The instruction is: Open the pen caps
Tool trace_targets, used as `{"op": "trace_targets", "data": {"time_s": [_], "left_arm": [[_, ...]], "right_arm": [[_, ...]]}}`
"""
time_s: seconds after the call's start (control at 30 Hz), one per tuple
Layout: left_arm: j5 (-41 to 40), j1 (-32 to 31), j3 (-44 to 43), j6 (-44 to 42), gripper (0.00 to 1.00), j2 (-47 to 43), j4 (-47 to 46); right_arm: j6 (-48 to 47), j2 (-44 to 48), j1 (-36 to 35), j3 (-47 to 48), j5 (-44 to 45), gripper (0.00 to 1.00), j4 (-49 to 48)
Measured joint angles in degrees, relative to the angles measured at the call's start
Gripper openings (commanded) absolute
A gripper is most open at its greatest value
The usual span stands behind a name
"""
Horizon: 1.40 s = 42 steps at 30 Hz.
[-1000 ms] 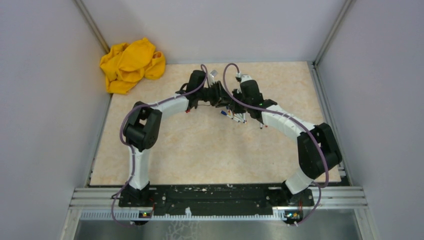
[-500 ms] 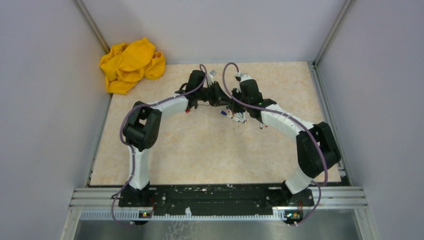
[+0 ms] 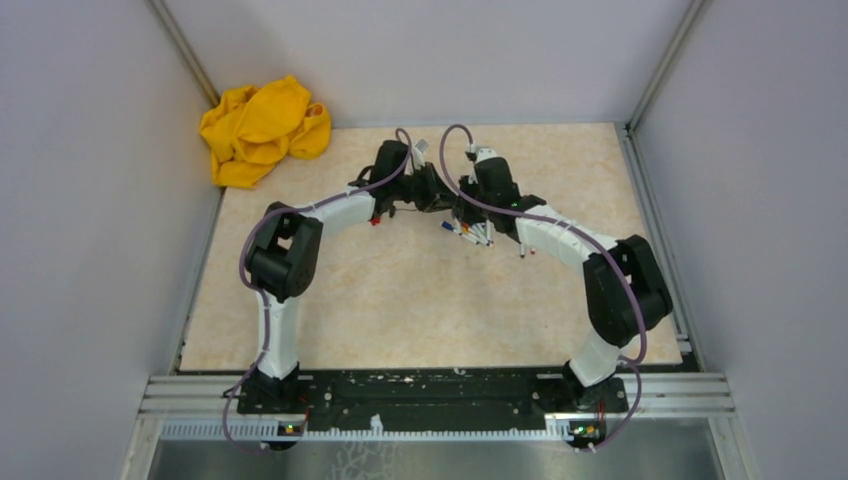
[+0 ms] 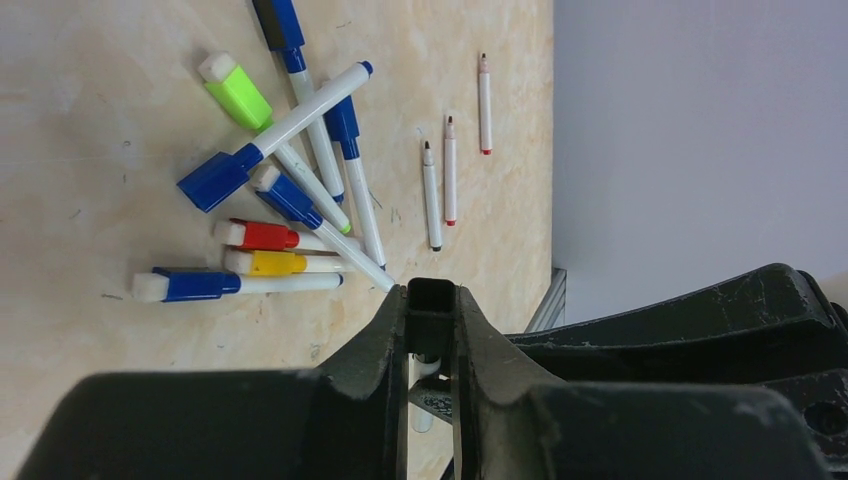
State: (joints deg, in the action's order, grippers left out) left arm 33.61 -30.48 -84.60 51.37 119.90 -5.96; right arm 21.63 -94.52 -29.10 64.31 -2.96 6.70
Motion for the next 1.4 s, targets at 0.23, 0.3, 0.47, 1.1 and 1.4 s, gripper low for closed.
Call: {"op": "trace_targets", "data": {"time_s": [0.23, 0.3, 0.47, 1.1, 1.4], "left_arm": [[-1.0, 0.0, -0.1, -0.9, 0.0, 0.0, 1.7], [-1.0, 0.0, -0.2, -1.1, 0.0, 0.0, 1.9], [-1.7, 0.2, -0.9, -1.9, 0.0, 0.0, 2.6], [-13.5, 13.3, -22.7, -8.2, 0.0, 6.8, 11.6], [-21.4, 9.8, -17.7, -15.4, 0.0, 5.9, 19.1]], "right_arm": [[0.0, -0.9, 0.0, 0.0, -0.8, 0.0, -0.5], [0.0, -0.9, 0.0, 0.0, -0.9, 0.0, -0.6], [0.1, -1.2, 0.0, 0.0, -0.9, 0.0, -1.6], [2.5, 2.5, -3.1, -15.6, -2.6, 0.0, -5.5], [0.9, 4.7, -2.6, -10.9, 6.2, 0.0, 0.8]]}}
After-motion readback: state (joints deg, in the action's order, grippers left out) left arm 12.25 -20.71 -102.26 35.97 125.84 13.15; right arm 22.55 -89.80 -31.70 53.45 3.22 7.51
